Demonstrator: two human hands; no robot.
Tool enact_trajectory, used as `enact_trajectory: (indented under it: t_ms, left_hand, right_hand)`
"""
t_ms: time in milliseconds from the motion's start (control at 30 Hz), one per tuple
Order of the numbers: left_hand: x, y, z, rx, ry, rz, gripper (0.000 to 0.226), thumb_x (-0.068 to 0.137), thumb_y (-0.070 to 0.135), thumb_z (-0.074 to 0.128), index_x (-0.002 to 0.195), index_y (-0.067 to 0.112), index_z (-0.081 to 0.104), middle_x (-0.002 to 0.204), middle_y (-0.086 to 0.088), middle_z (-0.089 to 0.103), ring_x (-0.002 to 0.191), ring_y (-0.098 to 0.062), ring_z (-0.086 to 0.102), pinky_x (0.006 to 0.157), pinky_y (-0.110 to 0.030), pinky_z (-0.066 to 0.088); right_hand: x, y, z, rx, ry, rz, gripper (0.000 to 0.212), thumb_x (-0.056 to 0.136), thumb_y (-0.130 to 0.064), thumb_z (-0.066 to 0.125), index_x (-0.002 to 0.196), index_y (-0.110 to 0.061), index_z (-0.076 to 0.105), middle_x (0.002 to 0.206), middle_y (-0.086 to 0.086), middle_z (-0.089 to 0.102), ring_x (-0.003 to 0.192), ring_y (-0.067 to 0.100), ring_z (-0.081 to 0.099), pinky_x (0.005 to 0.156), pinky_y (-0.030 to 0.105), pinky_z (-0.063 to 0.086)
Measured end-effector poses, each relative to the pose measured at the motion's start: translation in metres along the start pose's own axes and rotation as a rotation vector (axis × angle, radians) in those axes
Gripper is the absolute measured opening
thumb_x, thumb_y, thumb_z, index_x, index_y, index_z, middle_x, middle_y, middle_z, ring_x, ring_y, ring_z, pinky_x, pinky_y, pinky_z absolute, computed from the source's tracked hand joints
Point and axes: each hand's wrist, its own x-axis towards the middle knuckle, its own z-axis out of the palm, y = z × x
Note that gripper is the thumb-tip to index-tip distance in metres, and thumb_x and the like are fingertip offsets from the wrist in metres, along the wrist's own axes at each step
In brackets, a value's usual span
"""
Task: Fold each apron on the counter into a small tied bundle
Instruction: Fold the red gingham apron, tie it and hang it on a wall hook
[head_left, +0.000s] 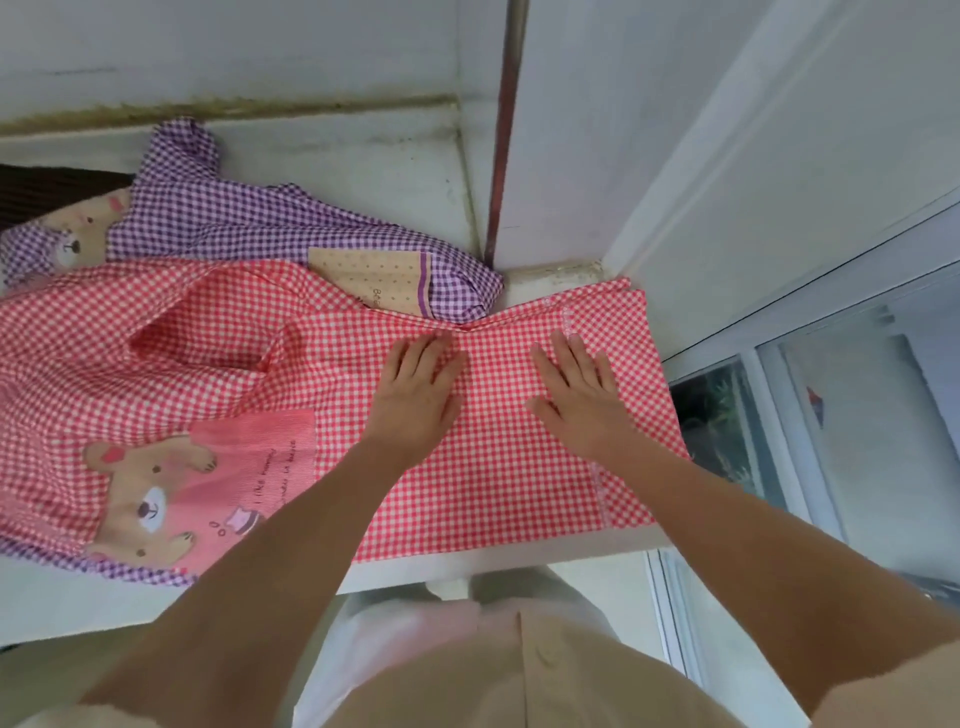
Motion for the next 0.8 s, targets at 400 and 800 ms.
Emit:
enact_trajectory:
  t_ms: [400, 800]
  left_hand:
    - [-0.072, -0.121, -0.071, -0.165, 0.616, -0.563, 0.027, 0.086, 0.015, 0.038, 0.099, 0.006, 0.060, 0.097, -0.011, 0.054, 0.091, -0.029, 0.048, 0.077, -0.039, 0.037]
    - [-0.122, -0.287, -0.087, -0.268, 0.356, -0.645, 0.050, 0.068, 0.001, 0.067, 0.117, 0.003, 0.057, 0.118, -0.024, 0.048, 0.104, -0.041, 0.051, 0.084, -0.048, 0.048]
  right_hand:
    - [0.066, -0.158, -0.086, 0.573, 0.409, -0.171, 0.010, 0.095, -0.013, 0.055, 0.101, -0.014, 0.062, 0.100, -0.003, 0.057, 0.084, 0.011, 0.056, 0.079, 0.030, 0.050]
    - [0.161, -0.292, -0.120, 0.121, 0.000, 0.226, 0.032, 0.082, -0.038, 0.071, 0.102, -0.015, 0.062, 0.108, 0.008, 0.059, 0.087, 0.024, 0.062, 0.081, 0.041, 0.056]
